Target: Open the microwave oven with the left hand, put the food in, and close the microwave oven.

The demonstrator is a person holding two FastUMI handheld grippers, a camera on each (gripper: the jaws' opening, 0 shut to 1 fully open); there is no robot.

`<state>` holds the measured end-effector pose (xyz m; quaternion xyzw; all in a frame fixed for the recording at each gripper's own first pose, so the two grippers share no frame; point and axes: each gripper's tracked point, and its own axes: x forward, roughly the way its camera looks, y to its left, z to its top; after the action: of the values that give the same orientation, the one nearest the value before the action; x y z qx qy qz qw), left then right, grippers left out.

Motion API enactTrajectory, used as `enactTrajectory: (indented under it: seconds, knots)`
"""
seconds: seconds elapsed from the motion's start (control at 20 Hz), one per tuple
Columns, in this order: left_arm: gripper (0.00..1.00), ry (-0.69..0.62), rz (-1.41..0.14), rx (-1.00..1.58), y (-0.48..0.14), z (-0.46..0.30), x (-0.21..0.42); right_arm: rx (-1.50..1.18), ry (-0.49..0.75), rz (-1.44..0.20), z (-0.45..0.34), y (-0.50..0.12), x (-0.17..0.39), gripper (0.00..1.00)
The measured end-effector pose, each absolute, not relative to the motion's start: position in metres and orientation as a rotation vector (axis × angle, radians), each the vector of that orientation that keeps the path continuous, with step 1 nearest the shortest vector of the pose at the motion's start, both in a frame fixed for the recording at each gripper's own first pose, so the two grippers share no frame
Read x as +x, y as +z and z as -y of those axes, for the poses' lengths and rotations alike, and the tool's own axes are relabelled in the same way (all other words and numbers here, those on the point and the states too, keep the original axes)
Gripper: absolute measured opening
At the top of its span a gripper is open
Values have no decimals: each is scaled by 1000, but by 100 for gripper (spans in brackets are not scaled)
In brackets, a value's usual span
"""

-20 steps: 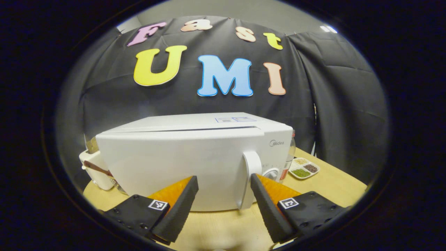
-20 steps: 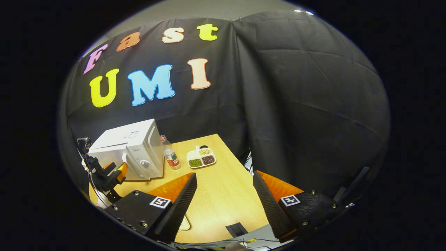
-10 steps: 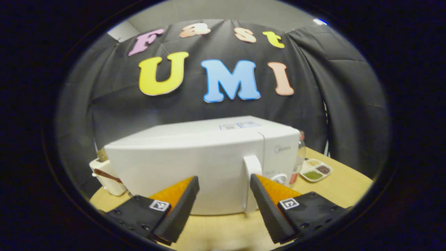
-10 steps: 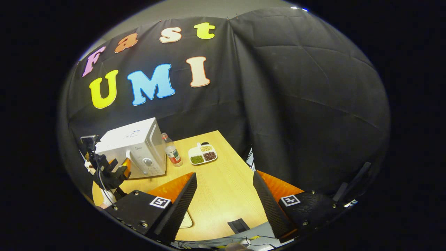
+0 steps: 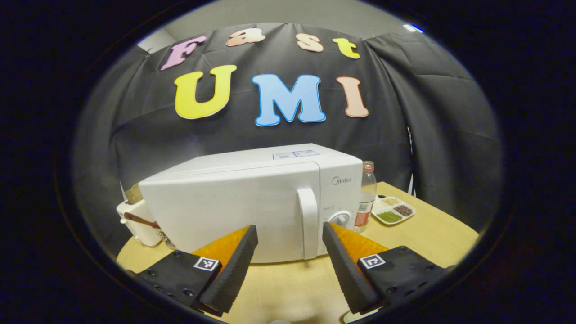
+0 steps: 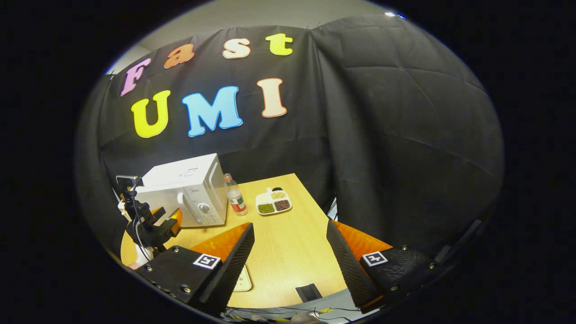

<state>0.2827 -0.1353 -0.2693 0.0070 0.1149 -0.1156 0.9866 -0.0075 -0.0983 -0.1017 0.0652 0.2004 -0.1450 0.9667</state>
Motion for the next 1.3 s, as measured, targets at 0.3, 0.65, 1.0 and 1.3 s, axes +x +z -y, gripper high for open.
enactTrajectory:
  seconds: [0.3,0.65,1.0,1.3]
  knots:
    - [97,-211,-107,-14,-152,108,197,43,-158,-273,75,-47,7,99]
    - [96,-86,-7,-74,-3,34,105,14,-28,-50,44,39,31,98]
    - [98,9,40,-91,73,-10,42,38,28,18,40,64,28,98]
    - [96,24,57,-71,86,-14,18,44,19,14,47,64,19,98]
